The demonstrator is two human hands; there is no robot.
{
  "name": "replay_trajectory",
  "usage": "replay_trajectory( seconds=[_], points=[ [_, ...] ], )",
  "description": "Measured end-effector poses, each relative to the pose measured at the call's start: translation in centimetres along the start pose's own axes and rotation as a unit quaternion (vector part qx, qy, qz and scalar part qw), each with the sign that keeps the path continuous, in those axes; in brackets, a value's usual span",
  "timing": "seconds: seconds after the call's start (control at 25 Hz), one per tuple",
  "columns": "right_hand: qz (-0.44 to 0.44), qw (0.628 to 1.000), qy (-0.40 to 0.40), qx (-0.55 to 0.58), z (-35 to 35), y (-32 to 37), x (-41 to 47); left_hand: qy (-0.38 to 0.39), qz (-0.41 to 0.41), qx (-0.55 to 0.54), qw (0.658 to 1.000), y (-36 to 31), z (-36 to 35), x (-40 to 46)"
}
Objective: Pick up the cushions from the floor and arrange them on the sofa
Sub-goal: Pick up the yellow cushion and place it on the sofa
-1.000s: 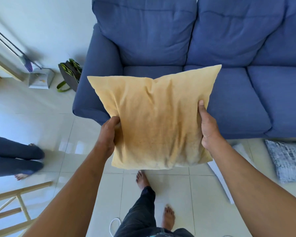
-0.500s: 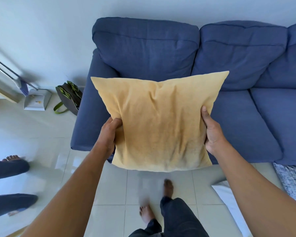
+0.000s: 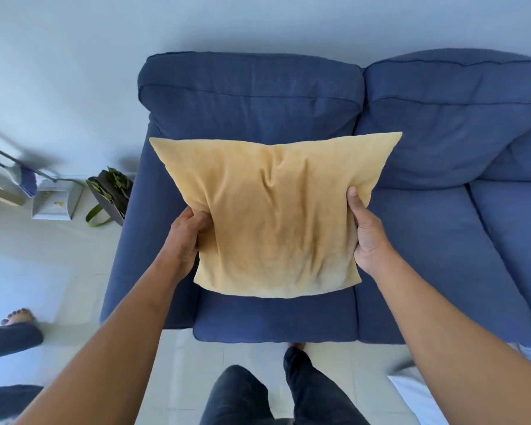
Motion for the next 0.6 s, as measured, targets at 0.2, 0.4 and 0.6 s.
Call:
replay_trajectory(
  seconds=[0.2,0.4,0.6],
  points=[
    [-0.027,1.0,0.013,0.004,-0.8,0.8,7.3,-0.011,0.021,0.003,1.0,-0.6,-1.6,7.2],
    [-0.042,0.999,0.002,0.01,-2.0,0.5,13.0,-0.024,0.043,0.005,0.999,-0.6,-2.0,13.1],
    [-0.037,0.999,-0.018,0.006,-3.1,0.1,19.7,-0.035,0.03,-0.009,0.999,-0.3,-1.5,20.2]
  ],
)
Point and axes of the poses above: each hand's wrist, its own x-axis towards the middle knuckle, its own z-axis out of the back of the hand, y = z × x, the point moved 5 cm from there along x, towards the middle knuckle, and after that the axes turned 14 degrees about -x, right-handed, at the moved point
